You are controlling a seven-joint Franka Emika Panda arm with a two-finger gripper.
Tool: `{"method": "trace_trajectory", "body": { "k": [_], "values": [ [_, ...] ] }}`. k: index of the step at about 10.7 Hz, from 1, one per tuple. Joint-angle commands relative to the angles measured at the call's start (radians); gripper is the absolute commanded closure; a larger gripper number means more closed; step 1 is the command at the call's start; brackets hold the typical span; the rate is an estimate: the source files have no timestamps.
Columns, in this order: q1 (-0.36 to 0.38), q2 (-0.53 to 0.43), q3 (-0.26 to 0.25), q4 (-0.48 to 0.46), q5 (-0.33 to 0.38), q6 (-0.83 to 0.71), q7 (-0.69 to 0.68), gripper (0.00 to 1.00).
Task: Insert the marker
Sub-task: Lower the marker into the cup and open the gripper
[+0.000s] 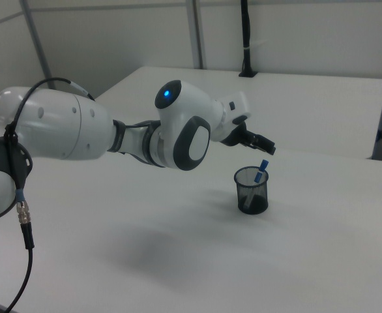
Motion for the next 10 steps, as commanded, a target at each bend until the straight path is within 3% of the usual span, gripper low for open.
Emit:
{"method": "trace_trajectory", "body": {
  "k": [1, 3, 5, 10],
  "values": [
    [0.071, -0.054, 0.031, 0.033, -0.007, -0.208, 0.018, 0.00],
    [0.137, -0.080, 0.086, 0.115, 0.012, -0.448, 0.019, 0.00],
    [0.198, -0.146, 0.124, 0.122, 0.023, -0.636, 0.019, 0.00],
    [0.309, -0.364, 0.118, 0.094, 0.073, -1.180, 0.004, 0.00]
  ]
}}
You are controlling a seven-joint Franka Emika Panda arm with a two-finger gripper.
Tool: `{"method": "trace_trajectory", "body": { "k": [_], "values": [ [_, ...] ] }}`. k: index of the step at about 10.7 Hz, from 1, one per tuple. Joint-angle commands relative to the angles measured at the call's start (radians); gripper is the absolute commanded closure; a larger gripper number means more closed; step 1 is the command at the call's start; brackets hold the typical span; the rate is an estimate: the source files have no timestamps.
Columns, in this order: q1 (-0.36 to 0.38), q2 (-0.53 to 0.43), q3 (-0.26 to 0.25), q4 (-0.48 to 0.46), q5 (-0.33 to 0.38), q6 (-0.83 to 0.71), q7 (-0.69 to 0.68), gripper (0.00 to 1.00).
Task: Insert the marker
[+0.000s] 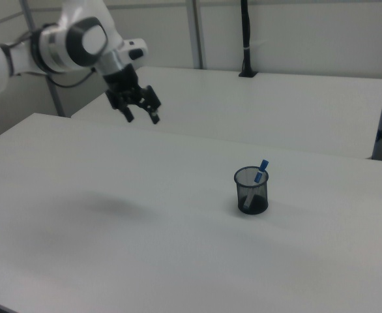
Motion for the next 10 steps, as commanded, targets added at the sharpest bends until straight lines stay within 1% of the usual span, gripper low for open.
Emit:
{"method": "trace_trajectory", "body": {
  "k": [1, 2, 4, 5, 10],
  "values": [
    [0.022, -0.126, -0.024, -0.058, 0.075, -0.207, -0.008, 0.00],
    [0.021, -0.153, -0.026, -0.070, 0.098, -0.241, -0.008, 0.00],
    [0.031, -0.225, -0.075, -0.131, 0.179, -0.246, -0.008, 0.00],
    [0.047, -0.226, -0.078, -0.135, 0.184, -0.248, -0.008, 0.00],
    [0.042, -0.220, -0.078, -0.122, 0.180, -0.271, -0.007, 0.00]
  ]
}}
